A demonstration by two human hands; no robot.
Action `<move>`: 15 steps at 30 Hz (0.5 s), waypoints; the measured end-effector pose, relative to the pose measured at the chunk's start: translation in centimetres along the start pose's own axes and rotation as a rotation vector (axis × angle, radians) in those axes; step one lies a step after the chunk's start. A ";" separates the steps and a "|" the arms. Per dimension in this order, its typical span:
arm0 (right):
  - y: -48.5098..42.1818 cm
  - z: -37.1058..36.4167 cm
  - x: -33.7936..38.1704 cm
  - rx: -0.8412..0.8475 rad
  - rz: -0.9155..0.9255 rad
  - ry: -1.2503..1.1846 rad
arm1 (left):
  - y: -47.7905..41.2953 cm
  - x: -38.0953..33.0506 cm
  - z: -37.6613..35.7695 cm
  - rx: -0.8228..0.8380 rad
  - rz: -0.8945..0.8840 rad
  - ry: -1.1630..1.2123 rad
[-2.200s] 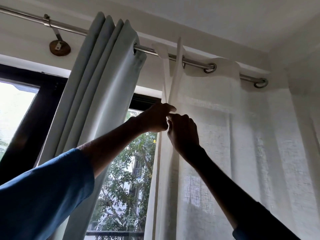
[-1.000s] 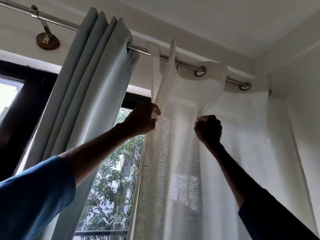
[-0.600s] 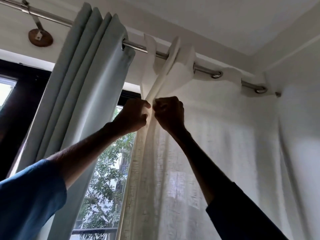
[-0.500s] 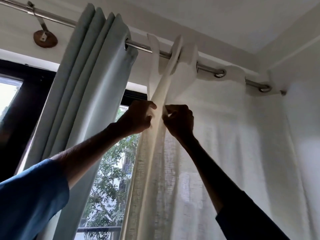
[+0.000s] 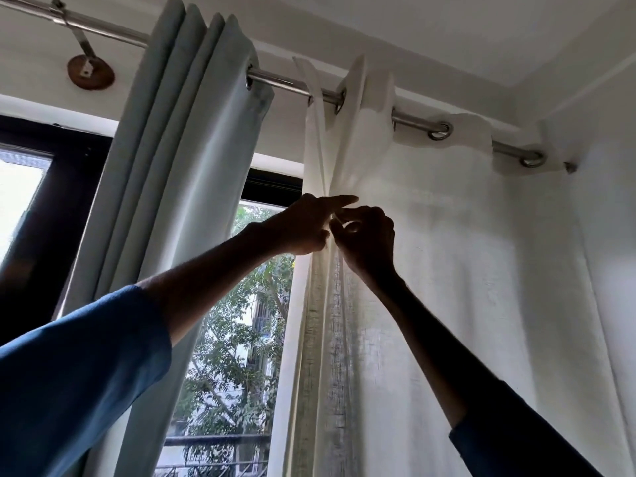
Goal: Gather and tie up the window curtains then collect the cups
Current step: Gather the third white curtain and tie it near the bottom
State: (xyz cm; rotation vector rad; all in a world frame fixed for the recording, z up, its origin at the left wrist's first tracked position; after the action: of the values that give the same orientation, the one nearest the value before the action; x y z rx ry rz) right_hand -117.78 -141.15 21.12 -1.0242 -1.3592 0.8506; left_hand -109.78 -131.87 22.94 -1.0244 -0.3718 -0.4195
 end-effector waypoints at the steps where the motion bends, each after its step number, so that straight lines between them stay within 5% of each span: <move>1: 0.0 0.1 0.3 0.008 0.003 -0.008 | -0.3 -0.3 0.2 -0.009 -0.002 -0.014; 6: 0.0 1.2 0.2 0.091 0.052 -0.070 | -1.6 0.1 0.3 0.017 0.067 -0.059; 11: -0.2 1.7 -1.7 0.413 -0.080 -0.282 | -2.0 -0.4 0.1 -0.013 0.122 -0.007; 15: 0.1 2.5 -2.1 0.324 -0.114 -0.283 | -2.6 -1.0 -0.6 -0.021 0.162 0.014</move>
State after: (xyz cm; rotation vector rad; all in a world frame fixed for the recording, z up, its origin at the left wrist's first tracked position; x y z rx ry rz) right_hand -120.36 -142.88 20.13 -0.5860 -1.4404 1.1170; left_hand -111.85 -133.37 24.10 -1.0629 -0.2703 -0.2849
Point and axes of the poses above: each hand's wrist, its own y-axis away from the middle knuckle, its own z-axis out of the back of the hand, x = y × z, the point moved 5 cm from there along -y, towards the middle knuckle, and after that the axes turned 12 degrees about -z, right-handed, at the moved point
